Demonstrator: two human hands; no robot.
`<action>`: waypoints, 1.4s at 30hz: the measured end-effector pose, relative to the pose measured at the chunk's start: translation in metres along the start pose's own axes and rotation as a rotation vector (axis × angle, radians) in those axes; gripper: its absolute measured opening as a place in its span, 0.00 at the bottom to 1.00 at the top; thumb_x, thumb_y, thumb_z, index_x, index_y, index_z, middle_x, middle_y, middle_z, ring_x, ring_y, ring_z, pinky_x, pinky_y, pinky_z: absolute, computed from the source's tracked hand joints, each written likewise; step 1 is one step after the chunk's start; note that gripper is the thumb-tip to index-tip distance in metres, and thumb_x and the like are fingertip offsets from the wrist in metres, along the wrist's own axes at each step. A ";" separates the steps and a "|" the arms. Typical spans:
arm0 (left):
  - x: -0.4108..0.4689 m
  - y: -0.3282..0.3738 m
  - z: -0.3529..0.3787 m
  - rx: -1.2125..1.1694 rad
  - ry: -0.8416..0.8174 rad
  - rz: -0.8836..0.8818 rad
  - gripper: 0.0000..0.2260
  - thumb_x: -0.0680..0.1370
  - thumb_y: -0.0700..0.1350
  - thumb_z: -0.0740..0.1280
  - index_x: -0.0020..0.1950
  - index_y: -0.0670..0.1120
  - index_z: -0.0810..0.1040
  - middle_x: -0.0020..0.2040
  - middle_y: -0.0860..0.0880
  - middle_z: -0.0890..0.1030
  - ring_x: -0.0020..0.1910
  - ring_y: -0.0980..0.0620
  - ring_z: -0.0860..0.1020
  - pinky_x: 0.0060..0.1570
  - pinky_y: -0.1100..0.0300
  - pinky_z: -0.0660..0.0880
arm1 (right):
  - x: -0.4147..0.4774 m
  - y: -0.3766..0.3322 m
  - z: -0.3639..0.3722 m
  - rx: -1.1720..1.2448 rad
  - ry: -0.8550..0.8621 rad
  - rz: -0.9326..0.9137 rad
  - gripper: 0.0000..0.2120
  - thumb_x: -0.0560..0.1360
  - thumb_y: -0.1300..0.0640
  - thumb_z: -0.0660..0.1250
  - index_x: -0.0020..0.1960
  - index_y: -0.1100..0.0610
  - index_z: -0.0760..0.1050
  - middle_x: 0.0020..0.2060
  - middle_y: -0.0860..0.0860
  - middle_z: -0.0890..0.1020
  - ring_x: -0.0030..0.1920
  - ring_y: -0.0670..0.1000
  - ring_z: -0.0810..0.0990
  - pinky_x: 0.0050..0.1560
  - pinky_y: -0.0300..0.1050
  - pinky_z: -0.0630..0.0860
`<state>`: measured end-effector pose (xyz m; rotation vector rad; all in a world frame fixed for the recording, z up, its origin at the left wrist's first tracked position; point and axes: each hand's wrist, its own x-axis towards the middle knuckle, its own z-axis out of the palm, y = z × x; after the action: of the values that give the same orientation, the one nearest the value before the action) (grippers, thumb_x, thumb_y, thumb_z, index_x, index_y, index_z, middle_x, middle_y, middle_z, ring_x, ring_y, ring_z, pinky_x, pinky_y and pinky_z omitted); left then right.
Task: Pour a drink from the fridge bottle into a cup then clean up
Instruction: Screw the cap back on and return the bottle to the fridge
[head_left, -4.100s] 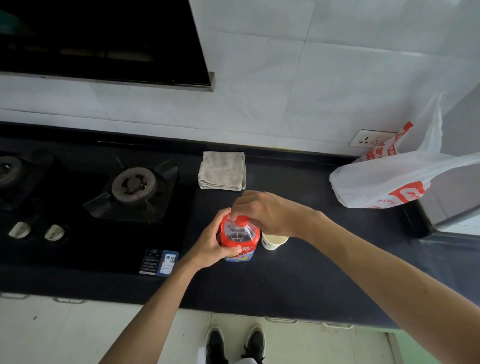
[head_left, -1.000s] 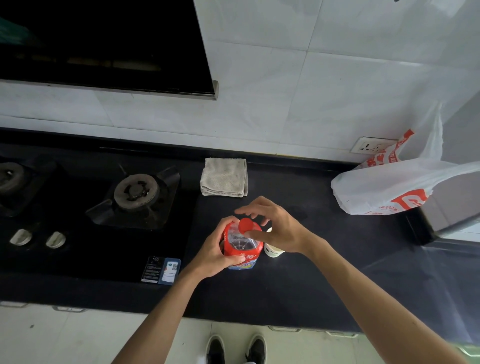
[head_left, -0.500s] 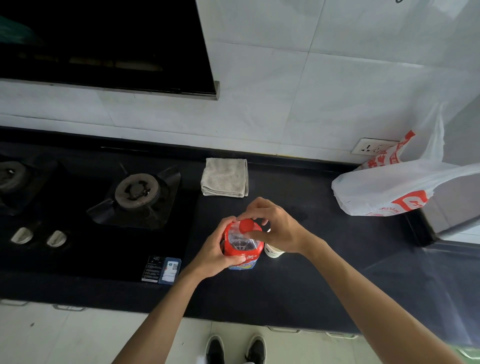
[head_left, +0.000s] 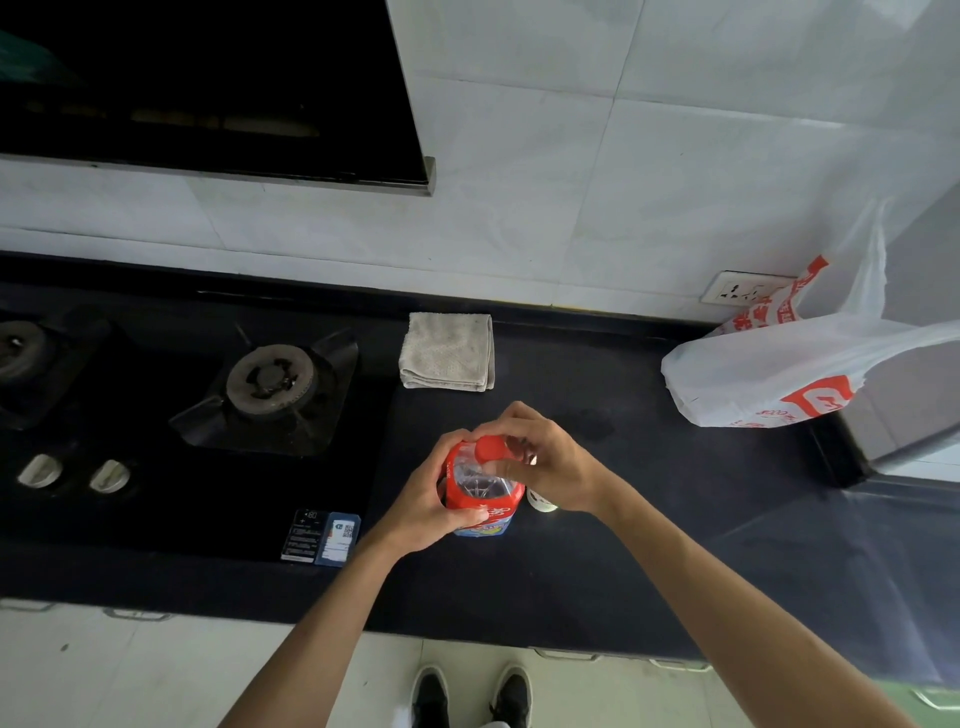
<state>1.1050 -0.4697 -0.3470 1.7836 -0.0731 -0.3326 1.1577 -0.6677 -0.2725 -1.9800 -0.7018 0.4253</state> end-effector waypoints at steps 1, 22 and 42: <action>0.000 0.000 0.000 0.000 -0.003 -0.005 0.39 0.69 0.36 0.78 0.71 0.60 0.63 0.64 0.58 0.73 0.65 0.57 0.75 0.59 0.55 0.79 | 0.000 0.001 0.002 0.022 0.033 0.006 0.16 0.74 0.58 0.74 0.61 0.51 0.79 0.53 0.52 0.74 0.52 0.49 0.78 0.49 0.40 0.80; 0.000 0.000 -0.002 0.007 -0.034 -0.009 0.37 0.69 0.37 0.78 0.71 0.56 0.64 0.64 0.55 0.75 0.65 0.51 0.76 0.60 0.47 0.79 | -0.001 -0.008 0.025 -0.087 0.255 0.090 0.15 0.71 0.54 0.78 0.47 0.54 0.71 0.39 0.43 0.77 0.38 0.42 0.78 0.36 0.33 0.75; 0.000 0.001 -0.003 0.013 -0.045 -0.008 0.38 0.69 0.37 0.78 0.72 0.56 0.63 0.65 0.56 0.74 0.66 0.52 0.75 0.61 0.49 0.79 | 0.001 -0.002 0.021 0.151 0.168 0.132 0.14 0.69 0.55 0.79 0.49 0.53 0.76 0.46 0.51 0.82 0.48 0.54 0.83 0.46 0.51 0.83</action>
<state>1.1060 -0.4672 -0.3458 1.7900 -0.1000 -0.3784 1.1464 -0.6525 -0.2808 -1.8990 -0.4225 0.3746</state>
